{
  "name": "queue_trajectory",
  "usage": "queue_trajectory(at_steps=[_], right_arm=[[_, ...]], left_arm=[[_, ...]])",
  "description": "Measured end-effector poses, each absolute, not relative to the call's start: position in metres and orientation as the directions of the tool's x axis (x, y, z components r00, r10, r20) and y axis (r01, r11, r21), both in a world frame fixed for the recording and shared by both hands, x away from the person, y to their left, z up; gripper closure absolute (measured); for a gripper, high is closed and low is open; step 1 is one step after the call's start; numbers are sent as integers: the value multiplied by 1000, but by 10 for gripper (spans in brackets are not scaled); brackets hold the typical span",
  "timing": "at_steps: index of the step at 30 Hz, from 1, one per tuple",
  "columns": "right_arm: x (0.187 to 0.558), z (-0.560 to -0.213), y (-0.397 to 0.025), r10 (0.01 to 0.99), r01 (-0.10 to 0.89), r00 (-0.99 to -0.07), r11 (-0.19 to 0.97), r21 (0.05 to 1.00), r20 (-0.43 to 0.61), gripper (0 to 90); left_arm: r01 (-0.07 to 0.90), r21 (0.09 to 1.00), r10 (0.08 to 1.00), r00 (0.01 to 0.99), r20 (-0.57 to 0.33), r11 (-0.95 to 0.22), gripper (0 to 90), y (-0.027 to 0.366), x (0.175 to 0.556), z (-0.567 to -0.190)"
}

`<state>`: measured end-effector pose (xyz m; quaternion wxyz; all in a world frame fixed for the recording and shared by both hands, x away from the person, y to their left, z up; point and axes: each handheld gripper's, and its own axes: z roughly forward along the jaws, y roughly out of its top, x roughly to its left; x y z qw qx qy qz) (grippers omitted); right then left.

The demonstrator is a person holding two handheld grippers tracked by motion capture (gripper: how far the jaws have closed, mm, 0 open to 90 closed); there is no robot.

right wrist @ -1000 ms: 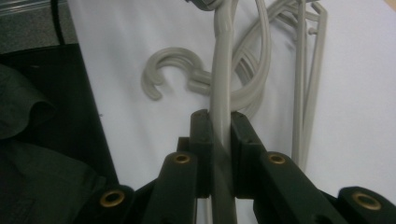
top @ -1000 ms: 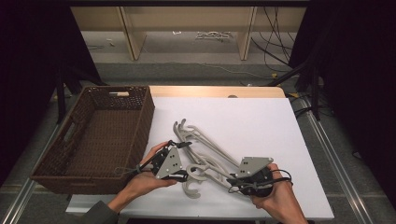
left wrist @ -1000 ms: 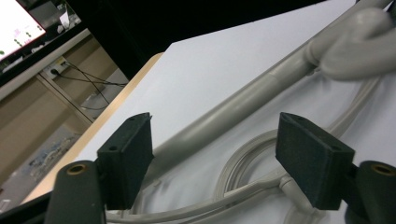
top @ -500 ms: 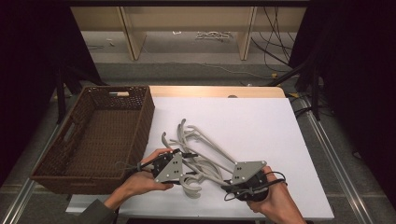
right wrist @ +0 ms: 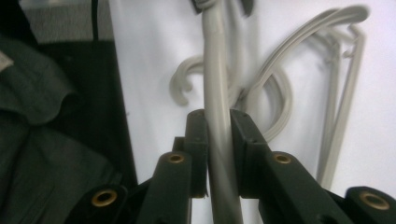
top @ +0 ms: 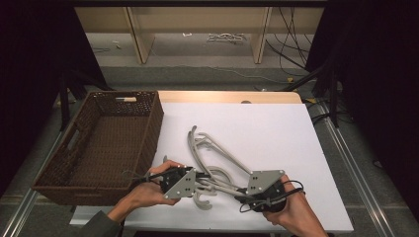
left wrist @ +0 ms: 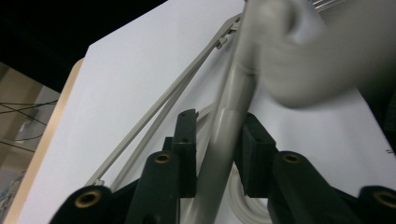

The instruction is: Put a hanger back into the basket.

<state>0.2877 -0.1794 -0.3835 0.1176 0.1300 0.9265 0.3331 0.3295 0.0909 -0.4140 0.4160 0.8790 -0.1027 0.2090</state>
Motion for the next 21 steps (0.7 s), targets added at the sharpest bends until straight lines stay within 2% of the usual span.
queue_trajectory(at_steps=[3,7,8,9,10,13,14,15,16,18,21], right_arm=[[289,-381,-183,330,164,-936,717,677,-123,774],[290,-376,-185,357,162,-922,711,684,-152,724],[291,-376,-186,381,173,-911,701,692,-158,675],[291,-376,-186,381,173,-911,701,692,-158,675],[293,-373,-188,434,193,-884,679,708,-176,542],[295,-368,-191,512,224,-841,622,750,-173,438],[295,-365,-193,545,245,-823,595,765,-161,411],[295,-365,-193,545,245,-823,595,765,-161,411],[297,-362,-196,576,250,-804,553,795,-148,384],[297,-361,-198,614,250,-779,495,832,-131,372],[298,-361,-198,647,251,-751,463,850,-130,352]], left_arm=[[-332,706,-1,905,425,-625,750,90,329,-414],[-329,695,5,902,431,-639,768,88,327,-410],[-315,703,21,905,425,-637,774,89,327,-408],[-315,703,21,905,425,-637,780,89,327,-408],[-308,704,27,907,421,-640,787,90,327,-406],[-220,748,105,927,360,-626,791,94,330,-403],[-220,748,105,927,360,-626,791,94,330,-403],[-202,753,123,928,351,-626,791,95,331,-402],[-137,769,175,935,308,-624,791,97,334,-401],[-74,789,232,935,267,-610,792,99,335,-397],[-21,786,270,933,238,-618,793,99,335,-394]])
